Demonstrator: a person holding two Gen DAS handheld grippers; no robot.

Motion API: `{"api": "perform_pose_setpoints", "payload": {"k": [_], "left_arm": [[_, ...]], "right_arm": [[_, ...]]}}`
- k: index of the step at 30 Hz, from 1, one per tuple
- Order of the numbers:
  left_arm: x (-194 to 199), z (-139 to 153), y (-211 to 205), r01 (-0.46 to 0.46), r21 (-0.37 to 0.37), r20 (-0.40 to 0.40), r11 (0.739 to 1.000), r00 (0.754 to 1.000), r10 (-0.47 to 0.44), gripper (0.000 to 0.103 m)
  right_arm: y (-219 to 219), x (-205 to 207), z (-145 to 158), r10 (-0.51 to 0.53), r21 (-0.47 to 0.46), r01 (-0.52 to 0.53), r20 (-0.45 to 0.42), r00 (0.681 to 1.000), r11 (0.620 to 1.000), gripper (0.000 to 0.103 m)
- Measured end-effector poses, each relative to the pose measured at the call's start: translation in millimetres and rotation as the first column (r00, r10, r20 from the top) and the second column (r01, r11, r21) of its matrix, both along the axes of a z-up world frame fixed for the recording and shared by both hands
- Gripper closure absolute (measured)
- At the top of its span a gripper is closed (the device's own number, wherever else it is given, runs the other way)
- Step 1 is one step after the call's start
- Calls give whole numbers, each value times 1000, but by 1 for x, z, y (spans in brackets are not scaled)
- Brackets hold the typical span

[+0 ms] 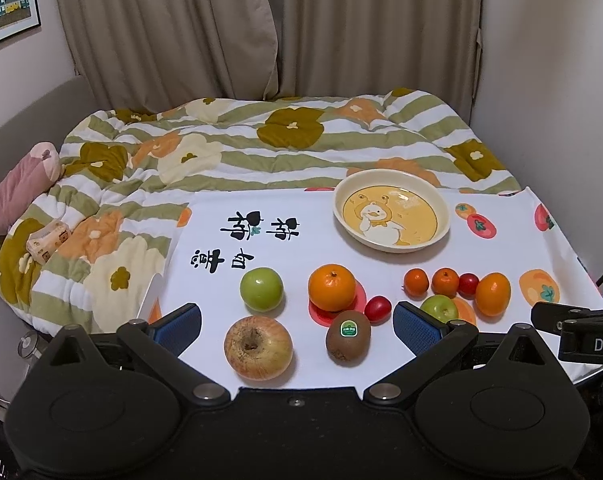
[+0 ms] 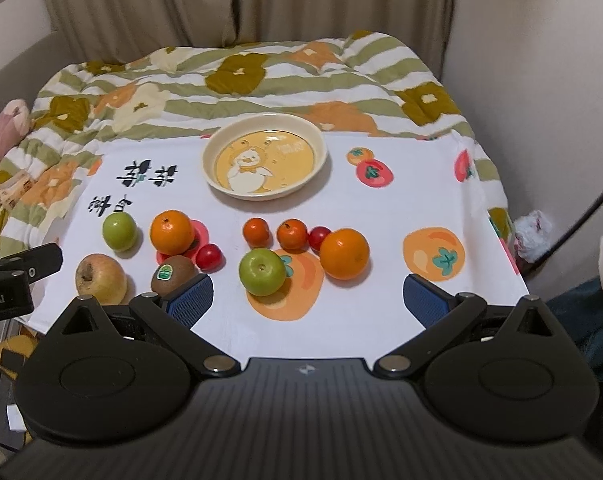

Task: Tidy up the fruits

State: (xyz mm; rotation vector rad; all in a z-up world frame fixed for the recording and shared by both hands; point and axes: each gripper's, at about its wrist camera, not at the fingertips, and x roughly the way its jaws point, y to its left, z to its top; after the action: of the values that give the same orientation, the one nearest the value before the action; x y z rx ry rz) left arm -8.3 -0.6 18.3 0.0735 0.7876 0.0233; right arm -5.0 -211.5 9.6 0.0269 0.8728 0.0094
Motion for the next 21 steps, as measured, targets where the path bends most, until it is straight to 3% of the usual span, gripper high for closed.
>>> {"api": "perform_pose_setpoints", "payload": {"k": [11, 21], "left_arm": [[-3, -31, 12, -83, 76, -5, 994, 996, 84, 0], [16, -89, 41, 86, 131, -38, 988, 996, -82, 0]], "right_arm": [[14, 21, -29, 131, 52, -131, -13, 991, 990, 0], [53, 32, -74, 144, 112, -137, -54, 988, 984, 0]]}}
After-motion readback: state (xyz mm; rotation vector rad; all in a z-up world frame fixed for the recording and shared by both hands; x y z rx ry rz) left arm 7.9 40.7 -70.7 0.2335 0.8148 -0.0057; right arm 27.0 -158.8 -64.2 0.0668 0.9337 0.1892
